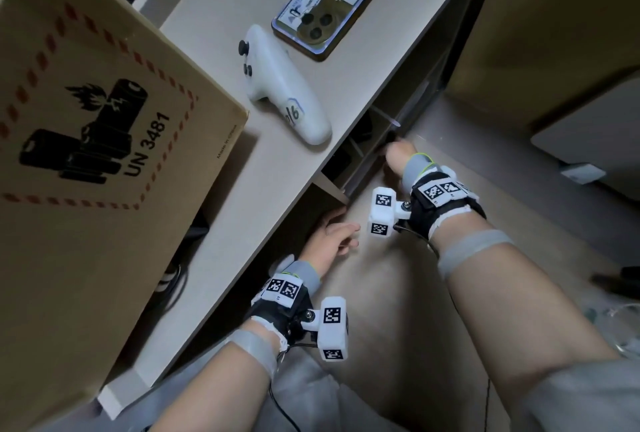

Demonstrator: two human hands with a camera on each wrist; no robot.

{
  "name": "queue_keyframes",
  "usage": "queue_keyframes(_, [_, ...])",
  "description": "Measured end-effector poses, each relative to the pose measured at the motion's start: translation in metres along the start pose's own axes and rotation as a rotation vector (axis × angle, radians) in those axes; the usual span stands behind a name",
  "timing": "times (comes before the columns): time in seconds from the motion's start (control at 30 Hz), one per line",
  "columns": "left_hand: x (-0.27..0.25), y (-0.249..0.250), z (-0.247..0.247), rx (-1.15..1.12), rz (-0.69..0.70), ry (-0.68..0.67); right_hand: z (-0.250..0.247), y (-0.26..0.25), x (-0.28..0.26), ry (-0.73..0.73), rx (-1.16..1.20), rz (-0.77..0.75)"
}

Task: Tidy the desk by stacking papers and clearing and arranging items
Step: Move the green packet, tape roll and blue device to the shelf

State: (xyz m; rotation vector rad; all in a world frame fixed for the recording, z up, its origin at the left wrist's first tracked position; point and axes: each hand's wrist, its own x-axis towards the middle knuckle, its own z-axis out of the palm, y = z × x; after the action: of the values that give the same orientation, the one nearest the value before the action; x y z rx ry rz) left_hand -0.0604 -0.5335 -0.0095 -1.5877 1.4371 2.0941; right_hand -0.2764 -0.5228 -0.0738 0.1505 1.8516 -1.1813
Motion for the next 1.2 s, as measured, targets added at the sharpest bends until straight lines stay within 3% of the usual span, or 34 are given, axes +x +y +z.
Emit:
queue_keyframes(0.17, [-0.001, 0.001, 0.004, -0.011, -0.015, 0.021, -0.015, 0.01, -0.027, 0.033, 0.047, 0.071])
queue_keyframes(0.3, [-0.011, 0.002, 0.018, 0.073, 0.021, 0.004, -0.04, 0.042, -0.061, 0.003, 0.19, 0.041])
queue_keyframes(0.43, [-0.034, -0.005, 0.05, 0.128, 0.029, -0.071, -0.087, 0.082, -0.125, 0.129, 0.394, 0.043])
queue_keyframes(0.7, [-0.108, -0.035, 0.135, 0.174, 0.156, -0.281, -0.192, 0.182, -0.241, 0.363, 0.55, 0.049])
queue_keyframes(0.97, [-0.148, -0.107, 0.177, 0.219, 0.044, -0.35, -0.24, 0.258, -0.323, 0.506, 0.569, 0.108])
queue_keyframes(1.2, [-0.125, -0.107, 0.191, 0.216, 0.005, -0.273, -0.256, 0.272, -0.343, 0.591, 0.468, 0.134])
